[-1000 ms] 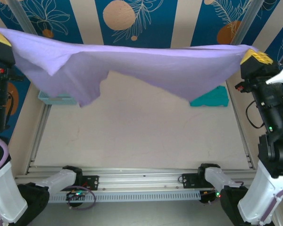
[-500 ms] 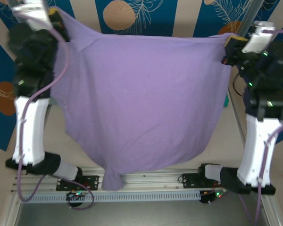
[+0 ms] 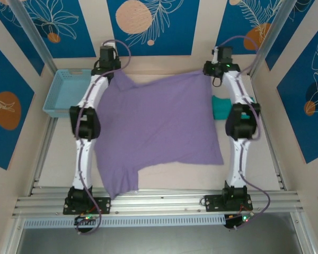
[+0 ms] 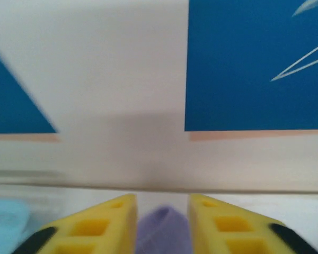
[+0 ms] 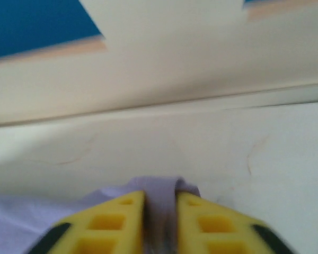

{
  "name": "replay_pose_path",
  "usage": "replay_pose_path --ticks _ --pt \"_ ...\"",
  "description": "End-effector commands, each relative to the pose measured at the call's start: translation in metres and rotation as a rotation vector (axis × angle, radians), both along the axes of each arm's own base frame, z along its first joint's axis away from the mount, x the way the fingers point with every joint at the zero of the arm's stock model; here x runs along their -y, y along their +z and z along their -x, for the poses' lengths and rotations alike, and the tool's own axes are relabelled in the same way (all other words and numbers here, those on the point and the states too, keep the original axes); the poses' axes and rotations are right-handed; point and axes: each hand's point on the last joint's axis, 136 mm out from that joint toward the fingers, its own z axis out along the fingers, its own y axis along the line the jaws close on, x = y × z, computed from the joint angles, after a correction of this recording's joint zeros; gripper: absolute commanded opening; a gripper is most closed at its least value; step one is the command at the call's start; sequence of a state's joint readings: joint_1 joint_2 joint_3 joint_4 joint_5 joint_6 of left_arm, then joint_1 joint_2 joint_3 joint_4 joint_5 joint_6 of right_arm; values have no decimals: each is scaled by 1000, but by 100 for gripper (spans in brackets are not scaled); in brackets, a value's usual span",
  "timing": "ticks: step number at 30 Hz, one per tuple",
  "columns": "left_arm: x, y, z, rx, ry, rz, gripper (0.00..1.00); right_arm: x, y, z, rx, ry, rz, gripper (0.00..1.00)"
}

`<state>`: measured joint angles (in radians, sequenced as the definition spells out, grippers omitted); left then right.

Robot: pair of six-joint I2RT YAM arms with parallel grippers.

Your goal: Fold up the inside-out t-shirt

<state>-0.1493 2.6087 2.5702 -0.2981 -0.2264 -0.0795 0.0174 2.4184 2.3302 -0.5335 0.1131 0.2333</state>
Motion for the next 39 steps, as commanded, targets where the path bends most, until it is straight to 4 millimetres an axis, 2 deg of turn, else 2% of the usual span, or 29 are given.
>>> replay_pose_path --ticks 1,3,5,8,11,13,14,16,20,22,24,27,31,36,39 --pt "1 3 -16 44 -21 114 47 1 -27 -13 -84 -29 1 32" --pt "6 -3 -14 25 -27 154 51 2 -31 -11 -106 -28 -2 39" --pt "9 -1 -5 2 -31 190 55 -2 -32 1 -153 -17 14 40" --pt "15 12 29 -59 -46 292 60 -17 -32 35 -205 20 66 41" --pt "30 22 78 -129 -88 455 66 -29 -21 87 -195 32 63 48" --pt "42 16 122 -185 -122 575 68 -34 -23 133 -260 39 25 53" --pt "47 13 140 -194 -131 623 69 -35 -24 148 -281 42 21 54" --pt "55 5 186 -210 -163 700 69 -40 -31 191 -327 41 3 55" --pt "50 -22 273 -299 -142 694 70 -44 -48 268 -423 5 -115 56" --pt "36 -37 317 -351 -89 645 71 -31 -66 307 -488 -51 -91 57" --pt "27 -50 354 -387 -69 589 71 -13 -82 334 -547 -120 -74 58" --pt "15 -65 396 -453 -36 541 70 13 -108 364 -651 -235 -100 59" --pt "16 -72 431 -514 -40 525 71 21 -133 394 -790 -309 -96 58" --pt "7 -93 467 -623 11 467 71 39 -140 421 -857 -408 -23 58" --pt "6 -102 483 -668 33 472 70 39 -147 430 -886 -435 -43 58"
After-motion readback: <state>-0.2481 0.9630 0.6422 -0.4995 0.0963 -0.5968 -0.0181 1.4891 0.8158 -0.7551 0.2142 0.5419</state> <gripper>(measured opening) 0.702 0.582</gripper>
